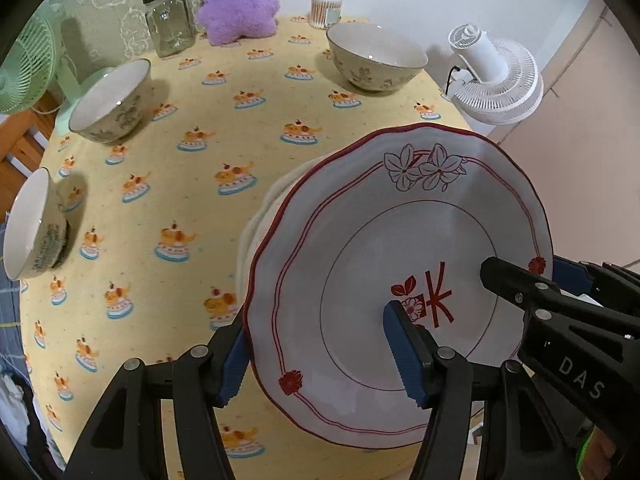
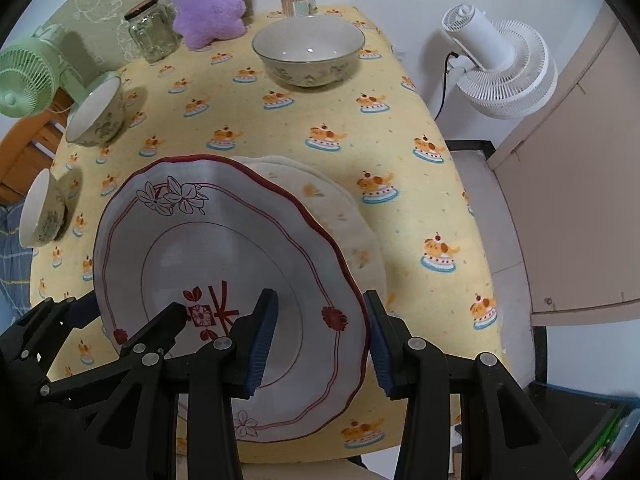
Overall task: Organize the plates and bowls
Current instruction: 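Lower the red-rimmed plate onto the orange-flower plate stack with both grippers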
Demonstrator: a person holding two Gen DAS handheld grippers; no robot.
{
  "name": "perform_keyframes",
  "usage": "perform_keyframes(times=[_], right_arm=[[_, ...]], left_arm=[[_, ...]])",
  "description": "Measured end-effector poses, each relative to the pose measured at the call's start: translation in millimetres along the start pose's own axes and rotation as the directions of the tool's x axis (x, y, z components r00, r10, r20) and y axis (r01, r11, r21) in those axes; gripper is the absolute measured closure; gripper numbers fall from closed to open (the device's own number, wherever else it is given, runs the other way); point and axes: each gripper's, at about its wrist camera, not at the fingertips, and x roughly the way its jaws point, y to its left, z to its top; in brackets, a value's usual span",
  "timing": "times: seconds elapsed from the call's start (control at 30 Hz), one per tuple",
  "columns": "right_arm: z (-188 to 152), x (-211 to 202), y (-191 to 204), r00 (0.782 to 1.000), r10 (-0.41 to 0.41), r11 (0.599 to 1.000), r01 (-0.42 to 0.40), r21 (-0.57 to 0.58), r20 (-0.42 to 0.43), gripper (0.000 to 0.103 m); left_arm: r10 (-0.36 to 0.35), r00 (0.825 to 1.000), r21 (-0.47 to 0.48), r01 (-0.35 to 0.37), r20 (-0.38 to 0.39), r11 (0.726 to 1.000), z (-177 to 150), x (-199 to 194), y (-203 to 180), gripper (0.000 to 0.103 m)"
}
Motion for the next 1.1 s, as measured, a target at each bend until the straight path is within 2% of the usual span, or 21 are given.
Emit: perform_keyframes(times=[0.5, 1.1], right_arm=[[17.8, 29.4, -24.1, 0.998, 0.037, 0.998, -0.04, -0.056, -0.05, 0.057], [18.5, 43.0, -30.9, 0.996, 0.078, 0.997, -0.079, -0.015, -0.05, 0.057]], left_arm=[[0.03, 0.999, -0.059, -0.032, -0.038, 0.998, 9.5, 27.5, -17.8, 0.037], [0.091, 0.995, -0.028, -0.093, -0.041, 0.995, 13.8, 32.8, -24.4, 0.034]])
